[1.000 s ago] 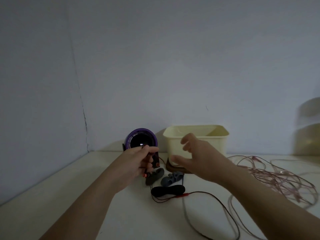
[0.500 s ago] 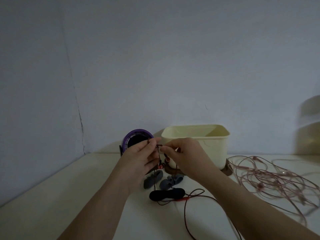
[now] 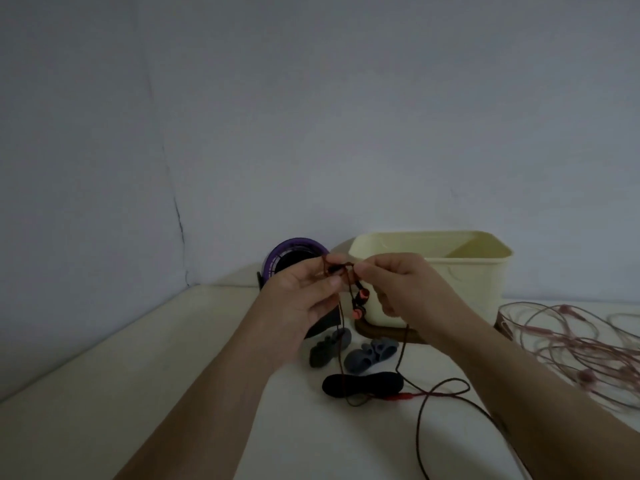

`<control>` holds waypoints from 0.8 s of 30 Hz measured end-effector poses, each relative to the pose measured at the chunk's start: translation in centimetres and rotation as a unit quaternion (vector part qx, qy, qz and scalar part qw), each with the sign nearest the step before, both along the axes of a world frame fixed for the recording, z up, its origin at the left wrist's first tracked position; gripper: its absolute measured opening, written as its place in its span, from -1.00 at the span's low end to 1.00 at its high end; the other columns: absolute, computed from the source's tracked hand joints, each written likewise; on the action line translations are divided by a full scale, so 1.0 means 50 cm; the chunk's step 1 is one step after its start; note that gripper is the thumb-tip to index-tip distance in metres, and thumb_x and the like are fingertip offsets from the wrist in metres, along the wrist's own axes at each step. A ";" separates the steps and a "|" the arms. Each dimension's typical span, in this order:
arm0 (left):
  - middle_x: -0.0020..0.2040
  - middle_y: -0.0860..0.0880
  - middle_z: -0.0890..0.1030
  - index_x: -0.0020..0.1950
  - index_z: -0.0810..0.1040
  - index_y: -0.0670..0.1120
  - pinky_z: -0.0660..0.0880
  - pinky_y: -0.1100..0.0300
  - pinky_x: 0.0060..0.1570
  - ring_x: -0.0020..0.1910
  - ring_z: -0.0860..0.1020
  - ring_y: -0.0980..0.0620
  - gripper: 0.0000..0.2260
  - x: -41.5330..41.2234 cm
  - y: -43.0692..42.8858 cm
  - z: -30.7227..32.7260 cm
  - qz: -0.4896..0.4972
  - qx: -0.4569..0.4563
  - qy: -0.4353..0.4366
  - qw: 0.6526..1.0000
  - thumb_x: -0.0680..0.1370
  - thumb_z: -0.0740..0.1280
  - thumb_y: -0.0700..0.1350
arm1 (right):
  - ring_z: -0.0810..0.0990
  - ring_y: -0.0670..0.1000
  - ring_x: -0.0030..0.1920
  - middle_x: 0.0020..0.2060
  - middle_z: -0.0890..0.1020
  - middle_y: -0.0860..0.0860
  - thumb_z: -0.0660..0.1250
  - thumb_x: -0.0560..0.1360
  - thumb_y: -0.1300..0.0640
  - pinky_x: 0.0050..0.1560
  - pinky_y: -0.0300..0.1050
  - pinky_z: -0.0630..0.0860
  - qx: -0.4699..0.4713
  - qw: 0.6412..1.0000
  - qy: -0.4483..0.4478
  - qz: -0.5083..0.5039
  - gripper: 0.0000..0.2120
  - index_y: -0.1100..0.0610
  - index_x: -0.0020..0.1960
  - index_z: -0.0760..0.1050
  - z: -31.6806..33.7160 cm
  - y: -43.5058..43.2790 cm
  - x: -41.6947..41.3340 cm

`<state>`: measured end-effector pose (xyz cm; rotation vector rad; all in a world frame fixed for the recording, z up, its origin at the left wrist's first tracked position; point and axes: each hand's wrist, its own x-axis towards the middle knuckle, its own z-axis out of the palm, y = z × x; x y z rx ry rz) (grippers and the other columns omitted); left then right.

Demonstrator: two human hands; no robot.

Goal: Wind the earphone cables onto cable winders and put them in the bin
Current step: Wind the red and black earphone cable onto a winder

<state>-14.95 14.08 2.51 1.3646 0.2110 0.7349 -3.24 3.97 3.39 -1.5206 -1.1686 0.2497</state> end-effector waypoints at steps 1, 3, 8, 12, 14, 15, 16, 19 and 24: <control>-0.14 0.00 0.70 -0.01 0.60 -0.08 0.51 0.17 0.07 -0.12 0.66 0.12 -0.76 -0.002 0.003 0.001 -0.003 -0.017 0.000 1.000 0.56 0.21 -0.36 | 0.21 -0.10 -0.53 -0.57 0.27 -0.09 0.24 0.58 0.06 -0.44 -0.20 0.20 -0.008 1.000 -0.020 -0.002 -0.66 0.36 -0.10 0.55 0.001 0.000 -0.001; -0.14 -0.04 0.69 0.00 0.60 -0.07 0.54 0.19 -0.07 -0.15 0.65 0.08 -0.75 -0.006 0.009 0.004 -0.021 -0.053 -0.001 0.998 0.57 0.18 -0.34 | 0.20 -0.15 -0.60 -0.62 0.26 -0.13 0.23 0.58 0.06 -0.52 -0.35 0.18 -0.021 0.997 -0.081 -0.003 -0.68 0.29 -0.12 0.60 0.007 -0.004 -0.005; -0.17 -0.08 0.64 -0.04 0.65 -0.11 0.60 0.20 -0.19 -0.23 0.62 0.07 -0.69 -0.016 0.016 0.007 -0.046 -0.102 0.007 0.994 0.56 0.12 -0.31 | 0.27 -0.10 -0.62 -0.68 0.27 -0.10 0.24 0.58 0.04 -0.56 -0.39 0.21 -0.037 0.980 -0.193 -0.014 -0.64 0.21 -0.31 0.52 0.018 -0.019 -0.015; -0.19 -0.09 0.64 -0.07 0.65 -0.14 0.62 0.15 -0.09 -0.25 0.63 0.07 -0.68 -0.013 0.012 0.008 -0.044 -0.112 0.006 0.993 0.55 0.10 -0.32 | 0.32 -0.12 -0.57 -0.65 0.34 -0.12 0.29 0.54 0.01 -0.52 -0.39 0.25 -0.016 0.971 -0.237 -0.037 -0.67 0.16 -0.31 0.57 0.023 -0.025 -0.010; -0.24 -0.09 0.64 -0.09 0.64 -0.15 0.60 0.11 -0.03 -0.26 0.64 0.06 -0.68 -0.012 0.009 0.011 -0.044 -0.126 0.000 0.991 0.55 0.09 -0.32 | 0.40 -0.21 -0.55 -0.65 0.40 -0.24 0.30 0.54 0.04 -0.51 -0.44 0.27 -0.006 0.972 -0.232 -0.045 -0.76 0.07 -0.27 0.57 0.028 -0.031 -0.009; -0.25 -0.08 0.64 -0.10 0.65 -0.16 0.61 0.10 -0.05 -0.27 0.64 0.06 -0.68 -0.013 0.008 0.013 -0.042 -0.138 -0.006 0.990 0.55 0.09 -0.32 | 0.42 -0.28 -0.54 -0.65 0.40 -0.31 0.31 0.54 0.06 -0.50 -0.47 0.28 -0.001 0.973 -0.225 -0.049 -0.79 0.01 -0.27 0.55 0.031 -0.034 -0.008; -0.24 -0.09 0.64 -0.11 0.65 -0.17 0.63 0.11 -0.09 -0.28 0.64 0.06 -0.68 -0.013 0.008 0.014 -0.040 -0.153 -0.013 0.987 0.56 0.09 -0.32 | 0.43 -0.32 -0.53 -0.65 0.40 -0.34 0.32 0.53 0.07 -0.49 -0.48 0.28 0.003 0.975 -0.217 -0.052 -0.80 -0.03 -0.28 0.52 0.033 -0.035 -0.006; -0.25 -0.10 0.64 -0.09 0.63 -0.19 0.64 0.17 -0.22 -0.32 0.64 0.07 -0.69 -0.016 0.011 0.017 -0.030 -0.196 -0.027 0.980 0.56 0.08 -0.32 | 0.41 -0.26 -0.52 -0.64 0.42 -0.25 0.35 0.51 0.06 -0.48 -0.46 0.29 0.010 0.974 -0.215 -0.066 -0.79 -0.11 -0.29 0.48 0.032 -0.034 0.002; -0.31 -0.03 0.64 -0.05 0.64 -0.13 0.48 0.32 -0.41 -0.36 0.58 0.13 -0.71 -0.029 0.031 0.019 0.038 -0.177 0.009 0.983 0.59 0.11 -0.28 | 0.40 -0.23 -0.49 -0.54 0.49 -0.19 0.36 0.50 0.05 -0.44 -0.44 0.32 -0.046 0.968 -0.238 -0.059 -0.85 -0.05 -0.26 0.53 0.039 -0.039 0.020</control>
